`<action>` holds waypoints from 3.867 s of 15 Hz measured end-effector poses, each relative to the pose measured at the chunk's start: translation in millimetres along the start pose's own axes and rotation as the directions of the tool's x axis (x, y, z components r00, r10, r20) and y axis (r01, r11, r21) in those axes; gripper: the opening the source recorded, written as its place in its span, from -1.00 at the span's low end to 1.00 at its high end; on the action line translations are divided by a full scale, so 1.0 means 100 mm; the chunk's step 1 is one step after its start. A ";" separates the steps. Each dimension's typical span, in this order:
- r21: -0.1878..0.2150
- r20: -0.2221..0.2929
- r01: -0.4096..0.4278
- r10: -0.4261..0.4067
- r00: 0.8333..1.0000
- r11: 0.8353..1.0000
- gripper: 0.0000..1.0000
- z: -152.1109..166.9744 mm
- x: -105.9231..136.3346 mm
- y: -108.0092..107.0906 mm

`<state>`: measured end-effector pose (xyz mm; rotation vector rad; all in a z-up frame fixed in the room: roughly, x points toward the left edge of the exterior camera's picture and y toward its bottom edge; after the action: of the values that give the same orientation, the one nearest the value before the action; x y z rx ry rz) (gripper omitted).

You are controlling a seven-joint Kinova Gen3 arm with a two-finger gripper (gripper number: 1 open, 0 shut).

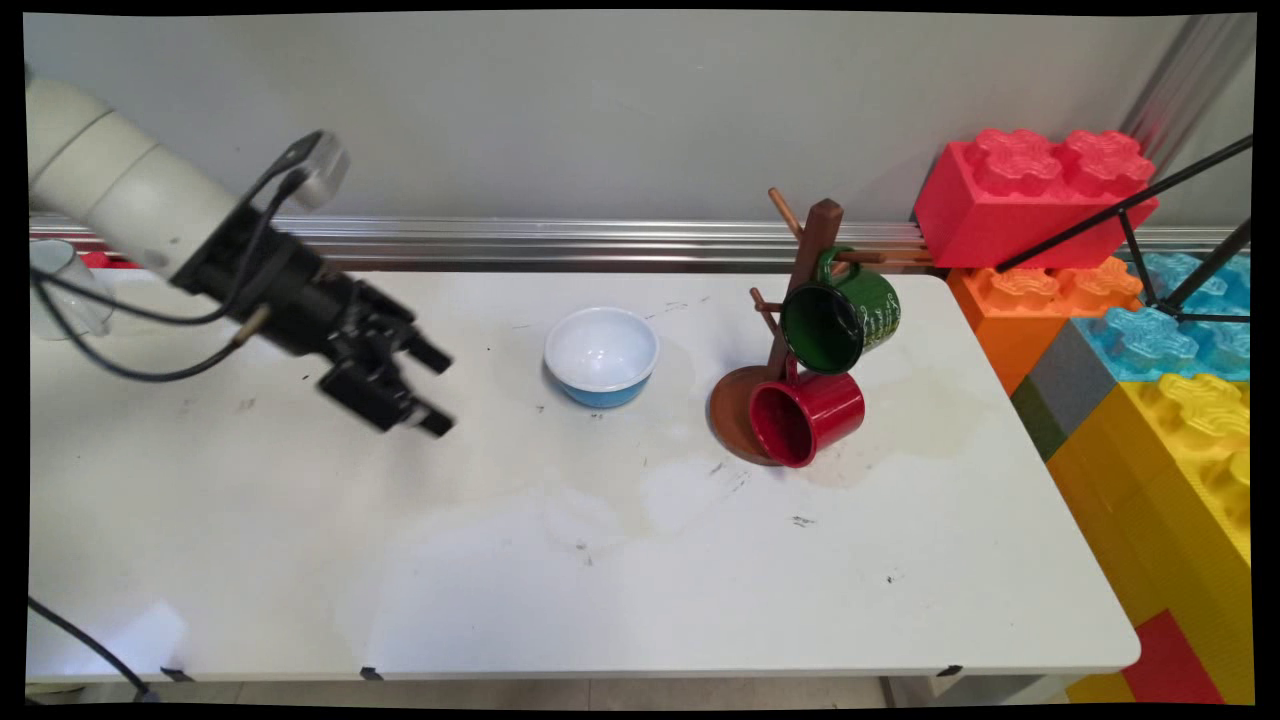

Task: Pick up the green mug from the rack

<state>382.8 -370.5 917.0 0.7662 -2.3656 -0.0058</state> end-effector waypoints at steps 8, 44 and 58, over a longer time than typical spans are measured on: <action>0.027 -0.134 0.032 -0.028 0.991 0.999 1.00 0.31 0.63 0.14; 0.128 -0.258 0.420 -0.379 0.889 0.898 1.00 1.85 2.38 1.16; 0.090 -0.335 0.486 -0.433 0.837 0.869 1.00 2.21 2.42 1.11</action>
<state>45.6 -446.3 903.3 1.3116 -1.8559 0.1076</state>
